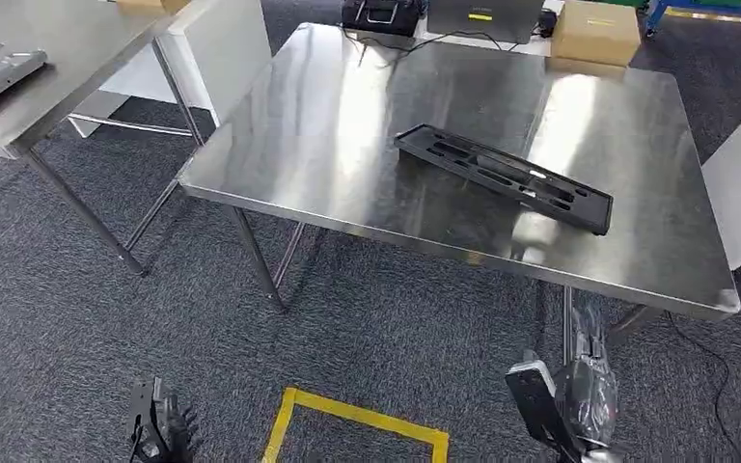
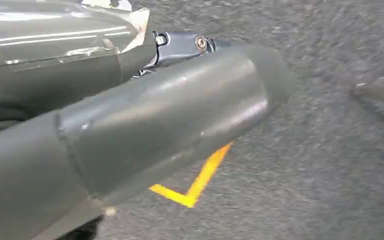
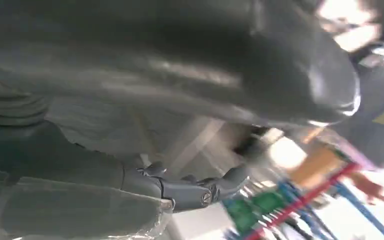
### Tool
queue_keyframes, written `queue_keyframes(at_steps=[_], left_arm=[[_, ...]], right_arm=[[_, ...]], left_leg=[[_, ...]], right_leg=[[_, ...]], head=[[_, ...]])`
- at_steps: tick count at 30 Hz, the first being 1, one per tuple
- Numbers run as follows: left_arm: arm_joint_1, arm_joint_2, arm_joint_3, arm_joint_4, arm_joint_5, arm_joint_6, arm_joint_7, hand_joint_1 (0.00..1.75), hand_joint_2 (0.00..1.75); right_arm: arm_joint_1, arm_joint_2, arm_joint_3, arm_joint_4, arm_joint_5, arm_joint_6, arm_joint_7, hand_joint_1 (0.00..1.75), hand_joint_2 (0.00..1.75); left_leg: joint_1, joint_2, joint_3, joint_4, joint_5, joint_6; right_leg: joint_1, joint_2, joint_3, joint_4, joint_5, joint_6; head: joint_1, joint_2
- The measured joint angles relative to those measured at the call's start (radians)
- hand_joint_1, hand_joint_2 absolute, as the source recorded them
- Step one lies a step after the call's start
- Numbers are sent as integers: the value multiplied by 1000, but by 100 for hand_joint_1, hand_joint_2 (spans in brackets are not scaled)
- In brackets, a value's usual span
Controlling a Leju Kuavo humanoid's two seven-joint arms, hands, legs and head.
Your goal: Take the parts from the cabinet and place them on the table.
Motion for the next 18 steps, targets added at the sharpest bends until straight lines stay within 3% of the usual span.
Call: queue_keyframes(at_steps=[2, 3, 4, 5, 7, 8, 9, 11, 12, 13, 14, 15, 16, 17, 18], left_arm=[[10, 1, 7, 0, -4, -5, 1, 0, 0], [13, 1, 10, 0, -10, -7, 3, 0, 0], [16, 1, 15, 0, -16, -13, 10, 0, 0], [19, 0, 21, 0, -24, -16, 13, 0, 0], [22, 0, 25, -1, -40, -27, 20, 0, 0], [20, -1, 27, -2, -45, -33, 23, 0, 0], [22, -2, 29, -2, -52, -36, 25, 0, 0], [20, -4, 29, -1, -53, -44, 26, 0, 0], [15, -5, 28, 0, -53, -45, 26, 0, 0], [12, -6, 27, 2, -53, -46, 26, 0, 0], [10, -10, 25, 3, -51, -46, 26, 0, 0], [8, -8, 22, 6, -48, -45, 26, 0, 0], [8, -8, 19, 7, -39, -43, 26, 0, 0], [7, -8, 15, 8, -34, -42, 26, 0, 0], [7, -9, 5, 10, -29, -36, 28, 0, 0]], right_arm=[[0, 9, -11, 37, -4, 0, -2, 0, 0], [0, 15, -19, 54, -6, 1, 1, 0, 0], [-1, 20, -30, 76, -9, 2, 11, 0, 0], [-4, 27, -46, 108, -23, -2, 14, 0, 0], [-35, 46, -96, 224, -61, -33, -12, 0, 0], [-60, 57, -131, 302, -101, -50, -47, 0, 0], [-93, 65, -174, 401, -175, -54, -111, 0, 0], [-169, 81, -294, 630, -370, 2, -230, 0, 0], [-195, 88, -361, 731, -465, 46, -243, 0, 0], [-213, 93, -431, 820, -541, 86, -237, 0, 0], [-224, 98, -491, 892, -585, 120, -214, 0, 0], [-232, 104, -545, 958, -596, 145, -170, 0, 0], [-234, 109, -584, 1015, -574, 156, -103, 0, 0], [-233, 113, -602, 1063, -529, 161, -36, 0, 0], [-232, 117, -604, 1110, -465, 171, 35, 0, 0]], left_leg=[[0, -1, -44, 154, -93, -10], [0, 0, -52, 205, -104, -12], [1, 0, -36, 209, -92, -13], [1, 0, 4, 163, -65, -10], [1, -1, 128, -14, -10, -1], [0, -5, 175, -93, -31, 7], [-8, -6, 169, -84, -11, 14], [-15, -7, 163, -87, -9, 23], [-17, -8, 159, -89, -3, 32], [-7, -7, 155, -103, 12, 47], [-8, -6, 147, -105, 21, 52], [-8, -5, 136, -105, 28, 63], [-9, -4, 125, -105, 36, 64], [-9, -2, 112, -105, 44, 64], [-9, 1, 100, -104, 52, 63]], right_leg=[[4, -1, -20, 4, 17, -2], [5, -1, -31, 7, 23, 0], [6, -1, -42, 11, 27, 0], [6, -1, -51, 16, 30, 4], [6, 0, -59, 22, 35, 11], [7, -1, -63, 25, 38, 15], [10, 0, -66, 26, 46, 23], [7, -1, -71, 26, 54, 35], [7, -1, -71, 20, 60, 45], [16, -3, -85, 26, 57, 51], [8, 0, -95, 50, 32, 48], [9, 0, -120, 105, -14, 39], [7, 0, -146, 176, -62, 33], [5, 0, -172, 251, -102, 31], [5, 0, -187, 311, -121, 37]], head=[[0, 0], [0, 0], [-1, 0], [0, 0], [0, 0], [-1, 0], [2, 0], [-6, 0], [-3, 0], [-3, 0], [-2, 0], [4, 0], [5, 0], [4, 0], [6, 0]])
